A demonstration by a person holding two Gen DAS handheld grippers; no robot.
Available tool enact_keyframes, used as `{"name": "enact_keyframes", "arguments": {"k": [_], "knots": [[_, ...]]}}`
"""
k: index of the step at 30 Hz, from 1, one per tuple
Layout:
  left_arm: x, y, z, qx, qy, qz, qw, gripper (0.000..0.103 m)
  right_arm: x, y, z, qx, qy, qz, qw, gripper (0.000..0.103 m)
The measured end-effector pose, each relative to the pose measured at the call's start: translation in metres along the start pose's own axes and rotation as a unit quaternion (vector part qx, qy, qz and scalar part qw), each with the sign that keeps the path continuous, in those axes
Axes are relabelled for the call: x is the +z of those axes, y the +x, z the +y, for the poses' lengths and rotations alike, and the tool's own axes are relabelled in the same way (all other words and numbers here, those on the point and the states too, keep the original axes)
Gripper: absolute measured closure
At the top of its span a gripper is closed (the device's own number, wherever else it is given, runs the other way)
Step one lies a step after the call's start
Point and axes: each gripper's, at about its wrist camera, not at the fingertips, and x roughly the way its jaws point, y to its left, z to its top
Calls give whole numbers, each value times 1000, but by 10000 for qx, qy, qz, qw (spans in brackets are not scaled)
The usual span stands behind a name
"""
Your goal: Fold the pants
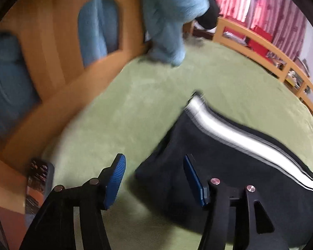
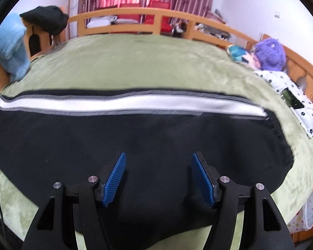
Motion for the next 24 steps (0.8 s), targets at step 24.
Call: {"name": "enact_keyframes", "arguments": {"k": [24], "knots": [[-113,10,-267,-1815,1461,1215,9648,39,-89,5,-57,2070,1863,675,9580,39]]}}
